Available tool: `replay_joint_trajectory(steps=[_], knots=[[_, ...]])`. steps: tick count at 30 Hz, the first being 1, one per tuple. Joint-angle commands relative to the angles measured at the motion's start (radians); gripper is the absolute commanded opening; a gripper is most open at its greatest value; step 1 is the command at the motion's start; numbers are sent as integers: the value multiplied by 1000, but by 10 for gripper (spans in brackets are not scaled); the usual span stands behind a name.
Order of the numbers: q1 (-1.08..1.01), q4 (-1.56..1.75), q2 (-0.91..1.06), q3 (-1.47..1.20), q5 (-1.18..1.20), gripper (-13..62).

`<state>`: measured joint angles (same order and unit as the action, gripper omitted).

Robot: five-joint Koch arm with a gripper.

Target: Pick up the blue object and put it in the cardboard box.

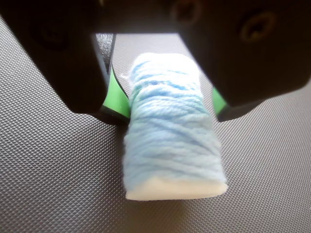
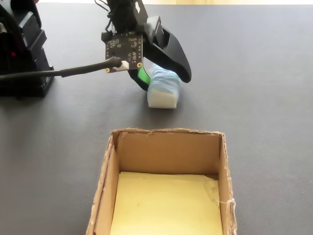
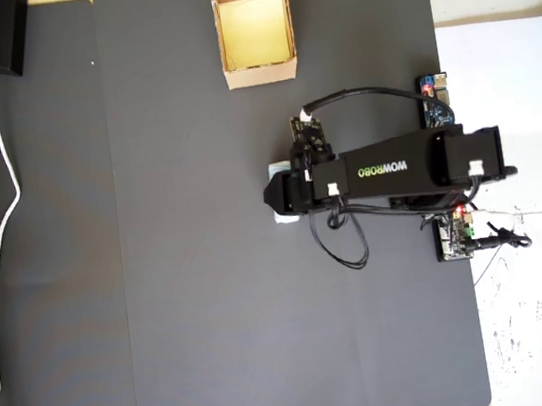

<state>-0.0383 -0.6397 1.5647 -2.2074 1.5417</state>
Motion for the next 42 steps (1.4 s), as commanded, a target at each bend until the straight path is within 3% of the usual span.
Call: replay_joint_trajectory(steps=[1,5,8,14,19,26,35,42], knots=[[11,77,-18,58,52,269],[12,138,-21,44,12,138],[14,206,-14,20,2,99],[14,353,75,-52,5,99],[2,600,239,-242,17,99],[-28,703,462,-440,12,100],[-94,718,663,-509,3,100],[-204,747,703,-485,-5,100]])
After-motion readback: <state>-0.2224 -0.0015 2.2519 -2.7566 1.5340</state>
